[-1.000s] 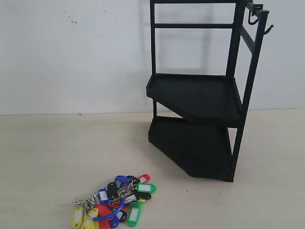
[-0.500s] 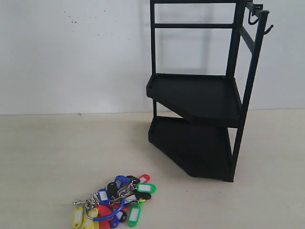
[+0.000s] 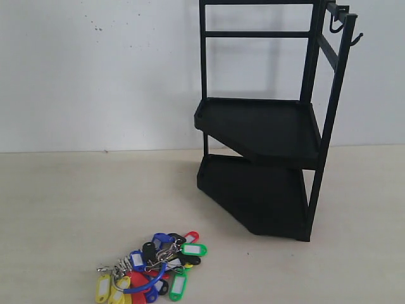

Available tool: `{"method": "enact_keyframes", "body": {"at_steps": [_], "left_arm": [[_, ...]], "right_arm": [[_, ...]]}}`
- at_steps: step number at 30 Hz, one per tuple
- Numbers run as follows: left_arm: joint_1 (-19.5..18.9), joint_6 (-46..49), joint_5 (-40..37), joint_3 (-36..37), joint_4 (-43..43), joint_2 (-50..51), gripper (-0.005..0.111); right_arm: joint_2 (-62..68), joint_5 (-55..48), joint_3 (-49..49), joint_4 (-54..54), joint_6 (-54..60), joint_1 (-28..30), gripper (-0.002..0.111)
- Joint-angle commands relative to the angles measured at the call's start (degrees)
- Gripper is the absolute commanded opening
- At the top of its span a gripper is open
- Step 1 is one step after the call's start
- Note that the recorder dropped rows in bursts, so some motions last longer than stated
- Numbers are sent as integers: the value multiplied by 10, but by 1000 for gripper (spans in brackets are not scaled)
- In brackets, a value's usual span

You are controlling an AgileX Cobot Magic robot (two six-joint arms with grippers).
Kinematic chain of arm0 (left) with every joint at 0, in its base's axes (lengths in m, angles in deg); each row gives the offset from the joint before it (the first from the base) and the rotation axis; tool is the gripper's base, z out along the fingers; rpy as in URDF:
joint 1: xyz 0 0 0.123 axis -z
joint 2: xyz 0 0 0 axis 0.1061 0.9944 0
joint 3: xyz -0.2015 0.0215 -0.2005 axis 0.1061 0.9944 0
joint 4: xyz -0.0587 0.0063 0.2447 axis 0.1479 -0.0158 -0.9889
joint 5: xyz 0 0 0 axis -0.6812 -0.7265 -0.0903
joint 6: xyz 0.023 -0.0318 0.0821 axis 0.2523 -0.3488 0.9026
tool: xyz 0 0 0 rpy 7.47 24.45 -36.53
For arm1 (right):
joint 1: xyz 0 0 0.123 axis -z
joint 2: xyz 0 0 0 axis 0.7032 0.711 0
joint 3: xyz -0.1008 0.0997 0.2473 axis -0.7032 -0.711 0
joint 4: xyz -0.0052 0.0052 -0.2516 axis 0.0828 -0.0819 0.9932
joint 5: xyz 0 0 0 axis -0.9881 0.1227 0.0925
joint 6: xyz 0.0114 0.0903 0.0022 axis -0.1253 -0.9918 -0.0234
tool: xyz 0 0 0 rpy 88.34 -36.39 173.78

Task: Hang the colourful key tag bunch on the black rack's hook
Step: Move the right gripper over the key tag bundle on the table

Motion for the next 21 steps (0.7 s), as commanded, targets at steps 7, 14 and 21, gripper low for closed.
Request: {"method": "enact_keyframes", "body": {"at_steps": [7, 14, 21], "left_arm": [[-2, -6, 9, -1, 5, -1, 4], [-2, -6, 9, -1, 5, -1, 4], [-2, -6, 9, -1, 5, -1, 4]], "right_arm": [[225, -154, 122, 25, 180, -280, 1], [401, -224, 202, 32, 202, -386, 1], [522, -225, 295, 35, 265, -433, 1]]}}
